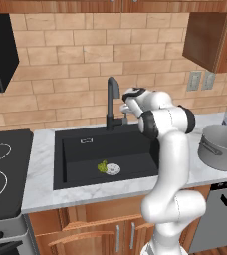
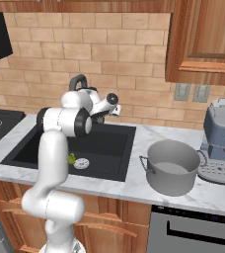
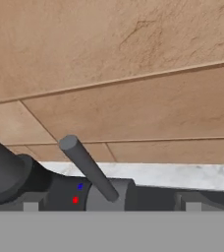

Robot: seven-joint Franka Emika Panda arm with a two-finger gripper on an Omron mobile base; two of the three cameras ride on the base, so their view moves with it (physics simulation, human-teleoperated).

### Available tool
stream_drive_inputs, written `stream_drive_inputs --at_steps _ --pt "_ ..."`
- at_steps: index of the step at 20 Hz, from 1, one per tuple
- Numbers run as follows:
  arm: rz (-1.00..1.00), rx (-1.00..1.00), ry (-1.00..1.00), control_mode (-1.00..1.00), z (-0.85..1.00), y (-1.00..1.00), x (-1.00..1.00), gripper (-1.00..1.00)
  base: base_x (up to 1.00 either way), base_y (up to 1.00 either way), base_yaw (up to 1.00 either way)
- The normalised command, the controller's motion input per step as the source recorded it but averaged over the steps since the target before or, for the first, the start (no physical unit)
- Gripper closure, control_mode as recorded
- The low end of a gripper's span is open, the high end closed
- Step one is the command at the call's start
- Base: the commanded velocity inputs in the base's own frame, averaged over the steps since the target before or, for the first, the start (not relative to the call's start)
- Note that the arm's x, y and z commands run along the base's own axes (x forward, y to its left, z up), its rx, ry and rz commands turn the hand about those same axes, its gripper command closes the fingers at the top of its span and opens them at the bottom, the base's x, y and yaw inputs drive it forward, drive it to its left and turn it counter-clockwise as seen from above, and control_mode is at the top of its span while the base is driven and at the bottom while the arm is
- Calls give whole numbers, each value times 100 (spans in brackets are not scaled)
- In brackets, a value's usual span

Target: Dump the broccoli from the pot into the sink. Then turn on the water and wash the broccoli. Then turn off the water and put the broccoli back in the pot.

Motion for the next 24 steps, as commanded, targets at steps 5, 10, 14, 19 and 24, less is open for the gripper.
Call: stream_drive_inputs --at_steps 5,10,14,19,24 --pt "0 0 0 -100 -10 8 25 -100 0 0 0" --pt "0 0 0 -100 -9 7 26 -100 0 0 0" --pt "0 0 0 -100 -11 0 20 -100 0 0 0" --pt "0 0 0 -100 -9 0 13 100 0 0 0" --pt "0 0 0 -100 -10 -4 2 100 0 0 0"
